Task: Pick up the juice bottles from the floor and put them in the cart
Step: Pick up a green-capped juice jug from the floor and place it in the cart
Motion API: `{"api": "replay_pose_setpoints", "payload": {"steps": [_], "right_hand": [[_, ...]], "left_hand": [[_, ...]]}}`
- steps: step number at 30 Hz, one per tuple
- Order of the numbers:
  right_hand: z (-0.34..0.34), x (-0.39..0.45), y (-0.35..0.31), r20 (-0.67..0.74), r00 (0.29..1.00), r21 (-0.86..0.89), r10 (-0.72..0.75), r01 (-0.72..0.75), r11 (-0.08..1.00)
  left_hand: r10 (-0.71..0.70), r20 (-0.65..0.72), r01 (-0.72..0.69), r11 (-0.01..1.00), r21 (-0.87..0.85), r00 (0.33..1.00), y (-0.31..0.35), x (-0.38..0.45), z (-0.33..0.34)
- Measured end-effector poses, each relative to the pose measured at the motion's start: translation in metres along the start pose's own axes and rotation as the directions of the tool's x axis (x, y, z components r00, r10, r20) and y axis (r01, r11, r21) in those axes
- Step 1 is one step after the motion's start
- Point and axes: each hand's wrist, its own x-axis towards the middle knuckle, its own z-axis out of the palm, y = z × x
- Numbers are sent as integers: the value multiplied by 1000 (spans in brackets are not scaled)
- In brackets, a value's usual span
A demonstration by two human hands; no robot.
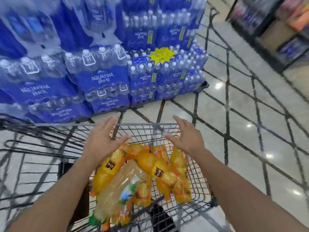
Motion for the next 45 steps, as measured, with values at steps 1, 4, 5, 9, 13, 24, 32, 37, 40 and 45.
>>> {"api": "replay_pose_setpoints", "payload": {"steps": [1, 4, 5, 9, 13, 24, 32, 37, 40, 45], "right_hand": [[-18, -12, 4, -61, 998, 15, 22, -22, 1000], [-80, -51, 16, -225, 972, 10, 70, -69, 998], [-100, -65, 23, -267, 959, 6, 92, -93, 996], [-173, -131, 66, -414, 890, 34, 191, -195, 980], [-228, -212, 133, -488, 797, 96, 357, -358, 929], [-289, -466, 375, -582, 429, 313, 691, -666, 677], [-284, -575, 496, -560, 260, 412, 786, -736, 537], [-266, -627, 575, -518, 138, 465, 844, -783, 413], [-260, -649, 631, -478, 74, 491, 875, -804, 336], [-265, -684, 713, -404, -6, 502, 915, -837, 217]], "left_hand": [[42, -9, -42, 999, 1, 999, 16, 5, -13], [192, -41, -192, 981, 6, 981, 75, 18, -50], [252, -57, -252, 968, 9, 966, 99, 22, -58], [461, -88, -458, 887, 52, 883, 207, 26, -74], [626, -60, -626, 779, 22, 777, 328, 13, -60], [864, 37, -855, 502, -132, 502, 646, -110, 69], [935, 159, -901, 350, -255, 318, 803, -203, 184], [958, 230, -906, 245, -344, 172, 887, -247, 262], [960, 257, -904, 208, -373, 114, 941, -268, 306], [947, 320, -879, 157, -451, 5, 1037, -295, 380]]}}
